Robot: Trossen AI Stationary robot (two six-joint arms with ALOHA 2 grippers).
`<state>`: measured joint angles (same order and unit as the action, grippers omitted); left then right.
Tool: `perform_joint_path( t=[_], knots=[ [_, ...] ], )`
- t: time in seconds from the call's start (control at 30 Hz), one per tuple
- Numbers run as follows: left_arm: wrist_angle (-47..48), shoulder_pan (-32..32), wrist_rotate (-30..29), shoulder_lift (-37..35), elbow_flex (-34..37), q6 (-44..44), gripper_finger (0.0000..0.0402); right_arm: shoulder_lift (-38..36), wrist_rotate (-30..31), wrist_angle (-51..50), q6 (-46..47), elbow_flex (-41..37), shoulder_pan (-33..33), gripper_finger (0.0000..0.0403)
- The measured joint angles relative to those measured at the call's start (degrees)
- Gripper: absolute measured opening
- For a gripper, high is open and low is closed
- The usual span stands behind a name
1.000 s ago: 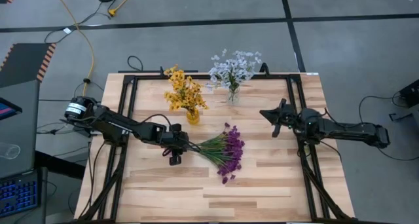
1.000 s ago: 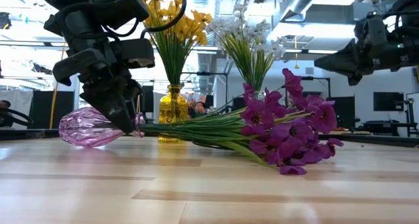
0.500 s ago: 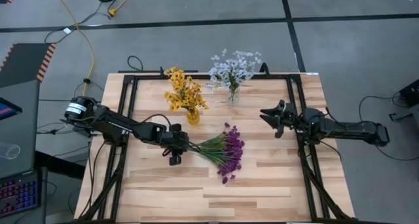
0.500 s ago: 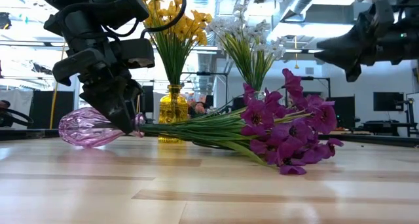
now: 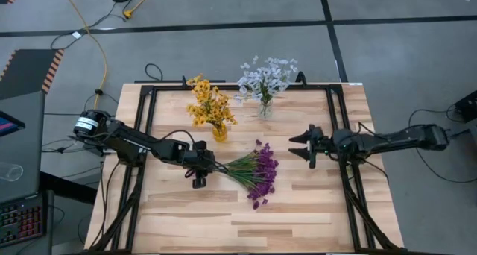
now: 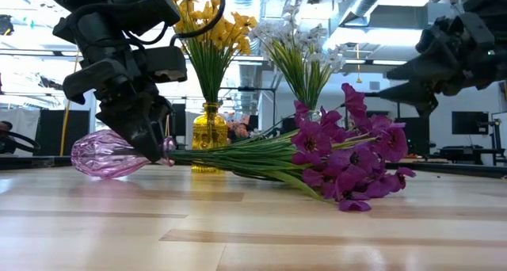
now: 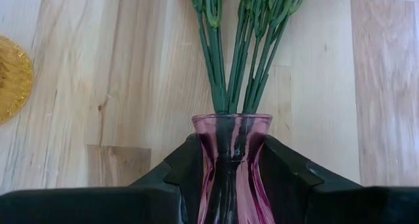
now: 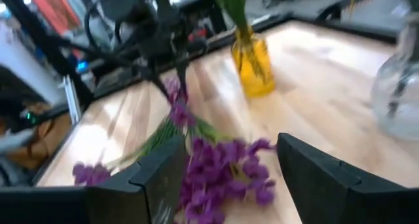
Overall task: Sort flowers into vase by color
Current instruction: Move the violet vase to the center of the table
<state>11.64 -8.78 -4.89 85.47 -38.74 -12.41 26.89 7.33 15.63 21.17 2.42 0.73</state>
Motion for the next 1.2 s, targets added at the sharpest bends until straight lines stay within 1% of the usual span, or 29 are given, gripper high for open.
perform_joint_path(
  t=[0.33, 0.47, 0.63, 0.8, 0.97, 1.07, 1.2],
  knots=[
    [-0.02, 0.0, -0.02, 0.0, 0.0, 0.79, 0.0119, 18.55, 0.18, 10.53, -0.01, 0.11, 6.8, 0.0269],
    [-0.02, 0.0, -0.02, 0.0, 0.0, 0.94, 0.0119, 26.97, 1.8, 16.49, 1.69, 0.13, 8.57, 0.0269],
    [-0.02, 0.0, -0.04, 0.0, 0.0, 2.75, 0.0119, 37.78, 1.99, 22.49, 2.82, 1.07, 10.15, 0.0269],
    [-0.3, 0.0, -0.04, 0.0, 0.0, 2.91, 0.0119, 48.5, 1.99, 22.95, 2.42, 6.51, 11.14, 0.0269],
    [-1.07, 0.02, -0.04, 0.0, 0.0, 4.52, 0.0119, 58.57, 1.99, 22.79, -0.45, 13.53, 11.28, 0.0269],
    [-1.07, 0.0, -0.04, 0.0, 0.0, 5.32, 0.0119, 63.26, 1.95, 22.64, -2.39, 17.47, 11.26, 0.0269],
    [-1.16, 0.0, 0.0, 0.0, 0.0, 5.52, 0.0119, 67.64, 1.84, 22.48, -5.11, 21.91, 11.12, 0.0269]
  ],
)
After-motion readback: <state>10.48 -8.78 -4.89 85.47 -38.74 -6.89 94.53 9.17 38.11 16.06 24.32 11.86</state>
